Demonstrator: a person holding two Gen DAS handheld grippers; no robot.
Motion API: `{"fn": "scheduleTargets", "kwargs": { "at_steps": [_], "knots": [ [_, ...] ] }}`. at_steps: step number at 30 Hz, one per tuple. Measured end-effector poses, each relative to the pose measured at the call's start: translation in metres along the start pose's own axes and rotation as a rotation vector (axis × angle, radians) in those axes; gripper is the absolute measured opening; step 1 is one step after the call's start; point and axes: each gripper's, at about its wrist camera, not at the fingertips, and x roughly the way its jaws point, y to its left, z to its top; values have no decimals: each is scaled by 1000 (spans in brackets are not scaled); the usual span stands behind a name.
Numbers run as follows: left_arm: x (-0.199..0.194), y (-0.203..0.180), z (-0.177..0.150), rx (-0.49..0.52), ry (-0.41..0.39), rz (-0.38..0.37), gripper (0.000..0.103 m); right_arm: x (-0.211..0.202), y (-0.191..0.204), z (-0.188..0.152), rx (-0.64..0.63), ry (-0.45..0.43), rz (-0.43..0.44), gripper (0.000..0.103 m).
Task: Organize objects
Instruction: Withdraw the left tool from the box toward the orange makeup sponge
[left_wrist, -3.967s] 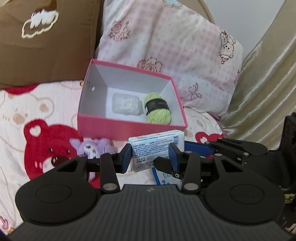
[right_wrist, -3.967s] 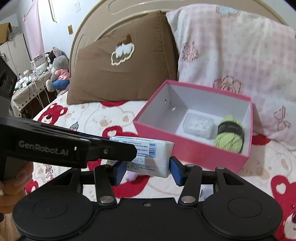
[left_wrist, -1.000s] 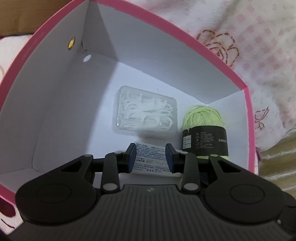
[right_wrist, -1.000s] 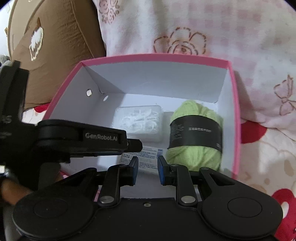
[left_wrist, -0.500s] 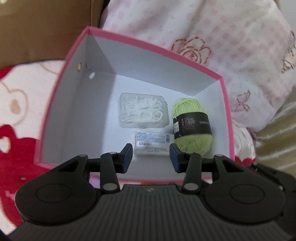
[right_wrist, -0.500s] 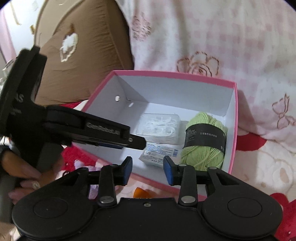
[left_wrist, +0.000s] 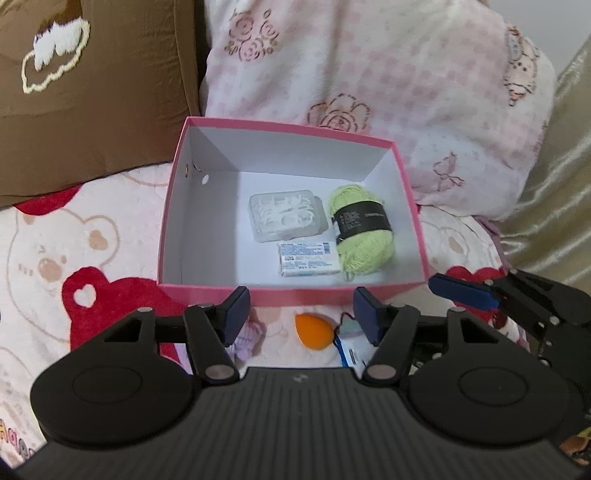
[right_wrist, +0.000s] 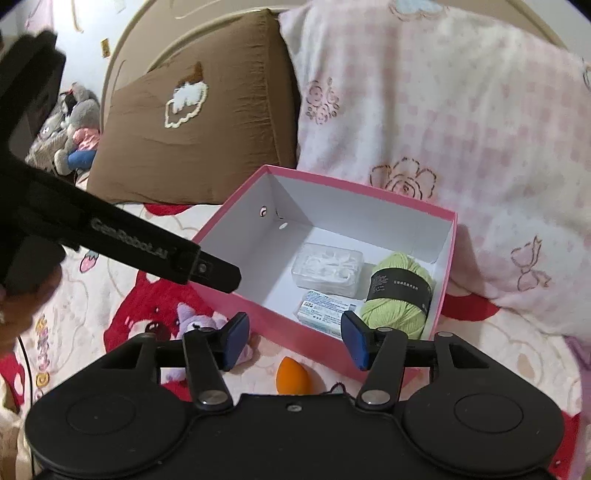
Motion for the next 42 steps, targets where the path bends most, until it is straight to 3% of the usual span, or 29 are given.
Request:
{"fn": "scheduleTargets", "kwargs": {
  "at_steps": [10, 14, 17, 22, 33, 38, 42],
  "knots": [
    [-48, -10, -16, 14, -2, 0, 72, -40, 22, -6, -37, -49, 17, 70],
    [-60, -13, -20, 27, 10, -11, 75, -46, 27, -13, -3, -63, 12, 86],
    [-69, -16, -25, 44, 0, 5, 80, -53, 31, -15, -6, -65, 10, 91],
    [-79, -19, -38, 64, -10, -10, 96, -66, 37, -22, -33, -66, -1, 91],
    [-91, -17, -69, 72, -13, -8, 99, -87, 43, -38, -96, -53, 1, 91],
    [-90, -15, -81, 72, -28, 71, 102, -89, 44, -48, -106, -38, 5, 91],
    [-88, -8, -90, 66, -27, 72, 102, -88, 44, -55, -111, -20, 13, 91]
  ]
}}
